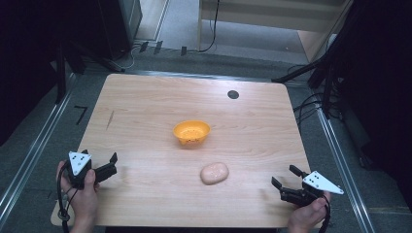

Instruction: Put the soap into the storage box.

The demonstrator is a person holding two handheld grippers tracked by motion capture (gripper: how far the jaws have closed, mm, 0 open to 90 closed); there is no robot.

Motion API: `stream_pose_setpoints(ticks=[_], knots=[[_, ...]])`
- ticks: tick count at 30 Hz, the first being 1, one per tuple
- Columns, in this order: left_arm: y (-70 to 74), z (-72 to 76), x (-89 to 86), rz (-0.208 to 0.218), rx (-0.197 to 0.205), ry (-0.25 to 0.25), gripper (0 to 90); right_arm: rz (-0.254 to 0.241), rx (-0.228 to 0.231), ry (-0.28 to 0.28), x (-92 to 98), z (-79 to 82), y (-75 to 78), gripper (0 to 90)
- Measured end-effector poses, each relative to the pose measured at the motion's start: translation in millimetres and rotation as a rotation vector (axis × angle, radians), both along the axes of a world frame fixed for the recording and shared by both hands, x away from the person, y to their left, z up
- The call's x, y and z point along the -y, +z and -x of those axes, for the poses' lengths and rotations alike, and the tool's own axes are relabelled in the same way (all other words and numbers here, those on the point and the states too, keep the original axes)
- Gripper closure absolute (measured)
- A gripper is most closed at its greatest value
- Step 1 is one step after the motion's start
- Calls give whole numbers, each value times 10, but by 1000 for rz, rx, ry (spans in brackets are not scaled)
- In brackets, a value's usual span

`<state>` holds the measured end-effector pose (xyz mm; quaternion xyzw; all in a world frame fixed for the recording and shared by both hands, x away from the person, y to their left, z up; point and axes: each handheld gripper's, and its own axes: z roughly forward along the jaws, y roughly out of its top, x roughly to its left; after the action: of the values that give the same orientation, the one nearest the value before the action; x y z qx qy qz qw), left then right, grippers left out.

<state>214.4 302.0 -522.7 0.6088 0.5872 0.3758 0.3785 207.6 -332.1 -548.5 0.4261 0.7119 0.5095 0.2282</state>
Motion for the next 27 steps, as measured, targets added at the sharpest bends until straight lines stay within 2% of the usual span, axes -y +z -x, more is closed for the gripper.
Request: stream_pose_setpoints(ticks=[3,4,5,8,9,10,13,16,17,18,19,22,24,25,26,27], knots=[[2,6,-17,13,3,-9,41,10,1,19,-7,16,1,129],[1,6,-23,24,5,-6,42,23,-15,51,-23,-1,2,130],[1,4,-32,33,4,-4,42,23,-15,51,-23,-1,2,130],[2,8,-49,46,4,-6,42,35,-27,120,-60,-19,3,130],[1,19,-50,44,15,-11,42,41,-32,132,-79,-30,3,133],[1,29,-44,40,36,3,43,77,-63,165,-134,-72,2,136],[1,27,-48,44,35,26,43,99,-80,194,-183,-102,5,140],[0,33,-23,22,41,31,45,137,-101,232,-294,-172,31,133],[1,36,-20,19,41,31,45,137,-101,232,-294,-172,31,133],[0,37,-30,30,46,36,44,121,-128,278,-314,-212,42,134],[0,37,-30,30,46,36,44,101,-130,297,-309,-226,44,134],[1,32,-36,36,40,31,45,97,-126,277,-311,-237,58,137],[0,17,-19,18,27,16,64,94,-130,293,-316,-248,70,136],[1,17,-10,7,23,4,68,104,-139,280,-325,-254,85,140],[0,14,0,4,22,-2,68,109,-156,315,-338,-274,105,150],[-1,12,6,-3,20,-3,68,109,-172,320,-343,-282,112,159]])
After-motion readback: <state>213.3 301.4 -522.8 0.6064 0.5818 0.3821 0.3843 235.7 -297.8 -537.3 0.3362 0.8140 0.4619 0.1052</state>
